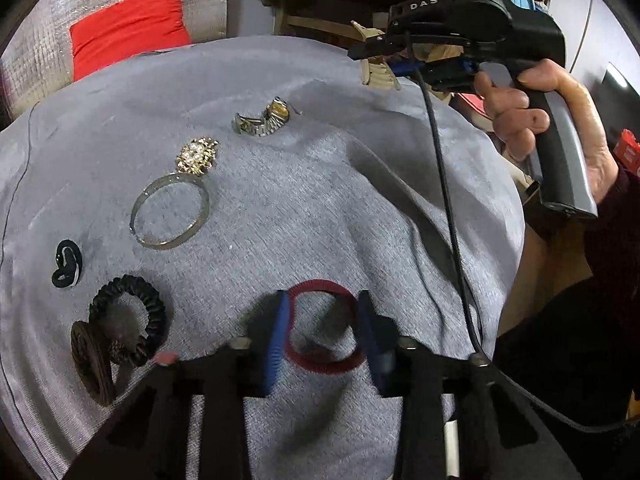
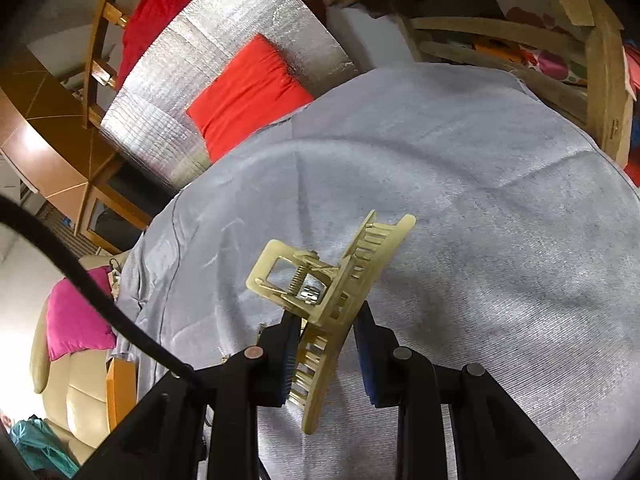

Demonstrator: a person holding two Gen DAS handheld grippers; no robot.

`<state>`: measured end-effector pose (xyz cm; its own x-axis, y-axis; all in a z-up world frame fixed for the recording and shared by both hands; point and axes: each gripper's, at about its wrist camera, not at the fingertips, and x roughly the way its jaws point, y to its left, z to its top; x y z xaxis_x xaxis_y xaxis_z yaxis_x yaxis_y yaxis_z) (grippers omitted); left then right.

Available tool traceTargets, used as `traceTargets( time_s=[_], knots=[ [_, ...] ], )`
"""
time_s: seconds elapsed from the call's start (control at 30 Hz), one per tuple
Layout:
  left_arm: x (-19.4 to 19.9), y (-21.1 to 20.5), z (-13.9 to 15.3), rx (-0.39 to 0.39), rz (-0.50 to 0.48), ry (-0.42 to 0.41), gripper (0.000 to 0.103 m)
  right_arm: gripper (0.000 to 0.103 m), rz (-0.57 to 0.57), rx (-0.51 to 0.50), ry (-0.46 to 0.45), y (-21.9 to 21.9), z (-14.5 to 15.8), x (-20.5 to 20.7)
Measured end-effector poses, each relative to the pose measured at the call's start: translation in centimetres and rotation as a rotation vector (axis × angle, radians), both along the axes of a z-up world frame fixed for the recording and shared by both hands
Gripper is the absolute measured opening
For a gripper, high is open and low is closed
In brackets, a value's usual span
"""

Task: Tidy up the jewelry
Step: 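Grasp the red hair tie with the left tool while the right tool holds the claw clip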

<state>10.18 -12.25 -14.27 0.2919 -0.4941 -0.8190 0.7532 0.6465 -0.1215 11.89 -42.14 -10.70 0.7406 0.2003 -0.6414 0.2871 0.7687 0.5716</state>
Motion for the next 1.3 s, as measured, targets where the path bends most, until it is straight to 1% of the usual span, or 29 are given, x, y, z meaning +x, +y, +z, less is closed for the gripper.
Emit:
traceTargets(
  time_s=[0.03,0.1,0.27,0.3,0.33,0.4,0.43,0.47,0.5,0.57,0.6,0.63,0.67,0.73,0.77,0.8,0.83,0.87,0.9,0.93,0.97,1.07,1.23,1.3],
  knots=[
    [0.4,-0.1,-0.3,-0.005,0.001,0.007,0.007,0.029,-0.001,0.002,-0.003,0.1,0.0,0.0],
    [0.6,0.0,-0.6,-0.018,0.011,0.051,0.007,0.029,0.005,0.009,-0.010,0.4,0.2,0.0],
    [0.1,0.4,0.4,-0.009,0.010,0.006,0.007,0.029,0.020,0.001,-0.022,1.4,0.6,0.2],
    [0.1,0.3,0.5,0.009,0.019,-0.004,0.009,0.029,0.023,-0.001,-0.022,1.7,0.7,0.3],
    [0.0,0.3,0.4,0.024,0.026,-0.009,0.013,0.029,0.028,-0.002,-0.020,1.9,0.7,0.4],
    [-0.1,0.3,0.3,0.029,0.021,-0.007,0.020,0.029,0.036,-0.003,-0.015,2.3,0.6,0.6],
    [-0.2,0.2,0.3,0.034,0.019,-0.017,0.029,0.029,0.040,-0.004,-0.012,2.5,0.5,0.7],
    [-0.3,0.2,0.5,0.041,0.022,-0.033,0.047,0.029,0.045,-0.007,-0.010,2.7,0.5,0.8],
    [-0.4,0.4,0.6,0.059,0.043,-0.056,0.054,0.029,0.048,-0.010,-0.009,3.0,0.4,0.8],
    [0.0,0.5,0.5,0.062,0.066,-0.054,0.055,0.029,0.056,-0.022,-0.006,3.5,0.4,1.1],
    [0.1,0.7,0.7,0.048,0.068,-0.036,0.055,0.029,0.059,-0.023,-0.005,3.7,0.4,1.2],
    [0.1,0.8,0.9,0.034,0.067,-0.035,0.055,0.029,0.061,-0.024,-0.004,3.7,0.4,1.3],
    [0.1,0.8,1.1,0.033,0.066,-0.050,0.055,0.029,0.061,-0.026,-0.001,3.9,0.3,1.4],
    [0.2,0.8,0.7,0.044,0.066,-0.056,0.055,0.029,0.062,-0.024,0.004,3.9,0.2,1.6],
    [0.4,0.7,0.3,0.050,0.063,-0.039,0.055,0.029,0.063,-0.025,0.006,3.9,0.2,1.7],
    [0.4,0.5,-0.3,0.066,0.069,-0.032,0.051,0.029,0.063,-0.029,0.009,4.0,0.1,1.7],
    [0.4,0.4,-0.4,0.075,0.071,-0.052,0.046,0.029,0.063,-0.033,0.010,4.1,0.1,1.7],
    [0.2,0.1,-0.3,0.079,0.066,-0.072,0.033,0.029,0.063,-0.035,0.011,4.0,0.1,1.8],
    [0.1,-0.1,-0.2,0.079,0.057,-0.079,0.023,0.029,0.064,-0.036,0.012,4.0,0.1,1.8],
    [0.1,-0.2,-0.1,0.071,0.047,-0.070,0.010,0.029,0.062,-0.038,0.013,4.0,0.1,1.9],
    [0.1,-0.3,-0.1,0.071,0.045,-0.062,0.009,0.029,0.060,-0.040,0.013,4.0,0.1,1.9],
    [-0.2,-0.7,0.1,0.096,0.048,-0.089,0.006,0.029,0.057,-0.040,0.017,4.0,0.1,2.1],
    [-0.7,-0.4,1.6,0.089,0.083,-0.151,0.005,0.029,0.065,-0.054,0.014,4.7,0.2,2.3],
    [-1.1,0.0,2.4,0.095,0.101,-0.190,0.005,0.029,0.071,-0.055,0.012,5.0,0.2,2.3]
  ],
)
